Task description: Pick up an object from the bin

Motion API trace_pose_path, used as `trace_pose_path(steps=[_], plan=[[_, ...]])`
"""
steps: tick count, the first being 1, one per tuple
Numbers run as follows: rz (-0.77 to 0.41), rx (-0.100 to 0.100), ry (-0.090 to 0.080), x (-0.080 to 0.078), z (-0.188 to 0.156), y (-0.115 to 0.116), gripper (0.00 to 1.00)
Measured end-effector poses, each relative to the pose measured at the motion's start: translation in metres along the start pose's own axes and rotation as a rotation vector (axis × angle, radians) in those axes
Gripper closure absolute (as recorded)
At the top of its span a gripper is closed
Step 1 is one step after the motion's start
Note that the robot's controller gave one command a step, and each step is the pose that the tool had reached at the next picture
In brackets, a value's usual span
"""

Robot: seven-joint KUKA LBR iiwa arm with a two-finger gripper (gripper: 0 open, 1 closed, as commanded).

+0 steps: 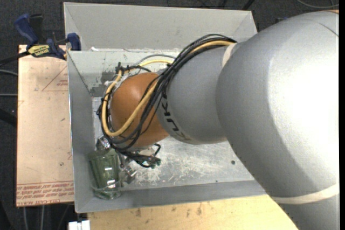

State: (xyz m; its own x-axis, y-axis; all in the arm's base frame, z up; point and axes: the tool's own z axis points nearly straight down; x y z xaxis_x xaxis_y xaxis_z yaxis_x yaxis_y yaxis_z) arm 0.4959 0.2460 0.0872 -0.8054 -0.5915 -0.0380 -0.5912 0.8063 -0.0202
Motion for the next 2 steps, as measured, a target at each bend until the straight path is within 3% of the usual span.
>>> trace_pose_path(steps=[1, 2], plan=[[0.001, 0.002, 0.0, -0.0001, -0.0008, -0.0014, 1.0], [-0.001, 0.0, 0.001, 0.0003, 0.0002, 0.0001, 0.0]])
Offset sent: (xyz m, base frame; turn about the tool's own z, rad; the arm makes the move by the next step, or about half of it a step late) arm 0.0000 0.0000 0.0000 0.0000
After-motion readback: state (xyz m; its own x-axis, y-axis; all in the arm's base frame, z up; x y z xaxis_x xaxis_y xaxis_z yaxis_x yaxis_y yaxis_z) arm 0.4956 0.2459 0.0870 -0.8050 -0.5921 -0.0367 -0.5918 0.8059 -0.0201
